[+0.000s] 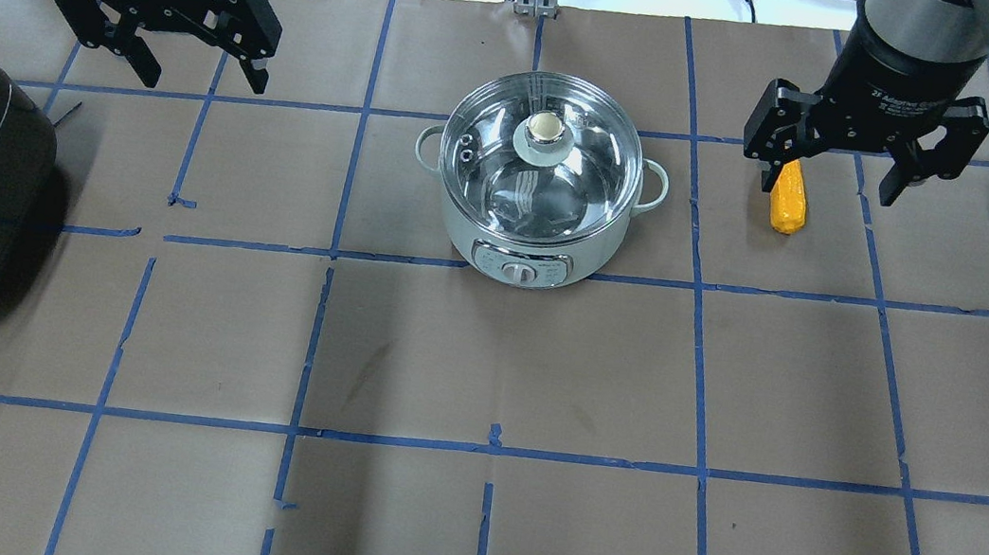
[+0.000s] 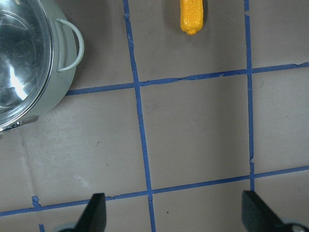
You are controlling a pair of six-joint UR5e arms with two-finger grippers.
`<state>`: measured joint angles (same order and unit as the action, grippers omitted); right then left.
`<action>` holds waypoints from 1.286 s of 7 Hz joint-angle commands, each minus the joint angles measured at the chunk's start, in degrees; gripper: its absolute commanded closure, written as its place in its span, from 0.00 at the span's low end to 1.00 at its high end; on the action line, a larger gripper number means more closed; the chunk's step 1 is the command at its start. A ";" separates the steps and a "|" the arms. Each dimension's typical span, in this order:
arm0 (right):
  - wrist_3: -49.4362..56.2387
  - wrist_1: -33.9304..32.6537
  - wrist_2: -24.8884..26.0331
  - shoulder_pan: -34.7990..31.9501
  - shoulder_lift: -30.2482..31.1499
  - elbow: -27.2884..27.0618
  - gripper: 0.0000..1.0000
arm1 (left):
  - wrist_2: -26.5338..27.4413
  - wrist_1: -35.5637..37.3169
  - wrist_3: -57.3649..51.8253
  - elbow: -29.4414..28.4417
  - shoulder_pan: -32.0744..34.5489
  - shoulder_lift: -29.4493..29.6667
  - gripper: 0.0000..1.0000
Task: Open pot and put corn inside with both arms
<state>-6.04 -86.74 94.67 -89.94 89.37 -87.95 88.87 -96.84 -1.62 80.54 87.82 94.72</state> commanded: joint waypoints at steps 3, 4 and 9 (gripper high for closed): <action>4.80 -6.07 -2.46 4.95 -2.18 -2.40 0.00 | -0.01 1.30 -0.14 1.37 -0.02 -1.12 0.00; 4.98 -6.34 -2.56 5.56 -2.53 -2.31 0.00 | -0.10 1.48 0.12 1.29 -0.02 -1.03 0.00; 10.60 -30.29 -2.56 8.72 -21.48 -1.61 0.08 | -5.29 18.76 20.99 -3.98 16.03 12.47 0.00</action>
<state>2.95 -110.62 92.18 -82.17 72.97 -89.36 83.67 -82.01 12.83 77.74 99.20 103.16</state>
